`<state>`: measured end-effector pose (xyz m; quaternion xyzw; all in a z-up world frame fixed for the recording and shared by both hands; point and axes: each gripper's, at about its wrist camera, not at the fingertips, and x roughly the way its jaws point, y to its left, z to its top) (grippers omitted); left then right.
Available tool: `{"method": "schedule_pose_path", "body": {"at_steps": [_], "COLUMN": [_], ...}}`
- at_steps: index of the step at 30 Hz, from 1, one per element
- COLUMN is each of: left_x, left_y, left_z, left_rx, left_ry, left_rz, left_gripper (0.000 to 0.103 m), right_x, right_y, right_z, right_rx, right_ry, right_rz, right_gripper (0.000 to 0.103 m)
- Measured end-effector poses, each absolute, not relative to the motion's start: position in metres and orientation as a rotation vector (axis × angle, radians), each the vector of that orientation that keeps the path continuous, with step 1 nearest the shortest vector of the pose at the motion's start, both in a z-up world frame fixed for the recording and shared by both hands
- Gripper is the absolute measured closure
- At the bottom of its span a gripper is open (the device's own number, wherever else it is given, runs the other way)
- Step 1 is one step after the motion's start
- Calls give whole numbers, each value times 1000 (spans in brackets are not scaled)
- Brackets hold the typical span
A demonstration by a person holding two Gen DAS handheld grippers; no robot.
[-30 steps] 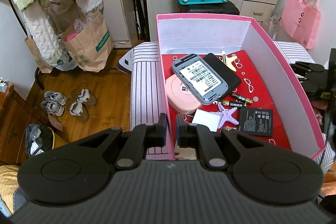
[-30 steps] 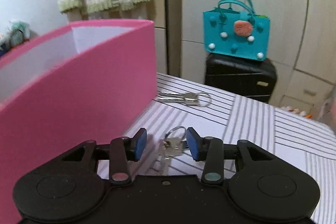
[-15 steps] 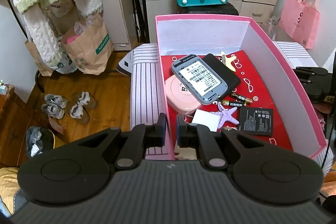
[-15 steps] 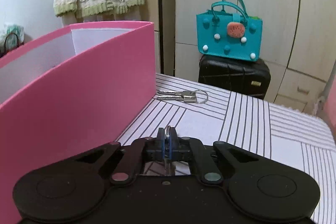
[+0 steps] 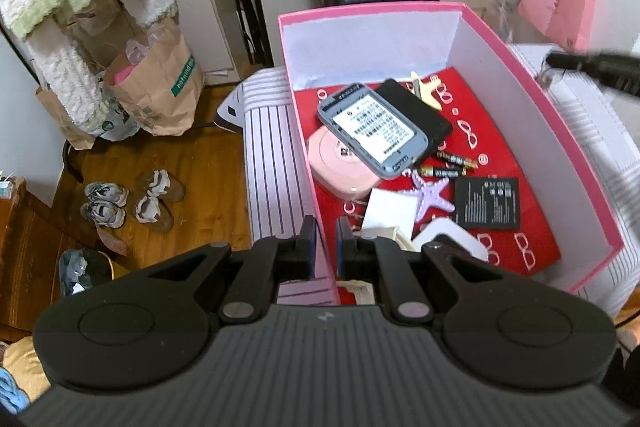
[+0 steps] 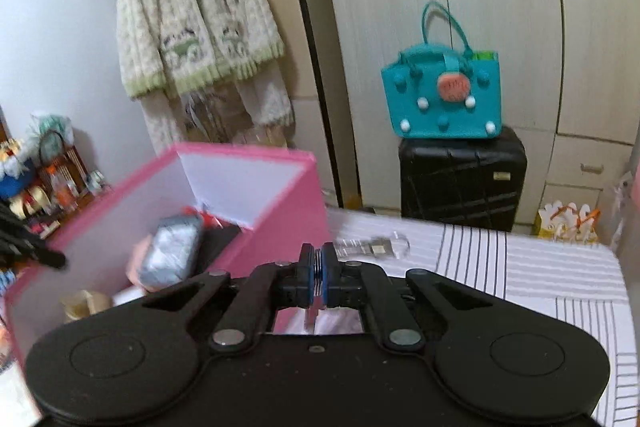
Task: Organize rigid objects
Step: 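Carry the keys into the pink box and release them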
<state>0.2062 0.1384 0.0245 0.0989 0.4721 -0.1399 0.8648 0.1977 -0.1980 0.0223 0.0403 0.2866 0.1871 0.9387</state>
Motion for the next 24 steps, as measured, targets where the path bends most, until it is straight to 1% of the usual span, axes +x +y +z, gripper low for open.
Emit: {"method": "schedule_pose_path", "body": {"at_steps": [3, 9, 18, 24], "left_x": [207, 205, 205, 203], "left_y": [137, 141, 141, 142], "left_z": [24, 24, 24, 24], "left_rx": [232, 227, 228, 221], "left_ry": [1009, 1002, 995, 989], "left_rz": [-304, -311, -317, -316], "left_gripper": [94, 96, 96, 96], "right_x": [192, 195, 181, 182], "right_y": [-192, -180, -144, -121], "right_z": [47, 74, 77, 61], "right_rx": [83, 110, 115, 113], "right_ry": [551, 589, 615, 679], "right_rz": [403, 511, 658, 734], "right_gripper": [98, 98, 98, 98]}}
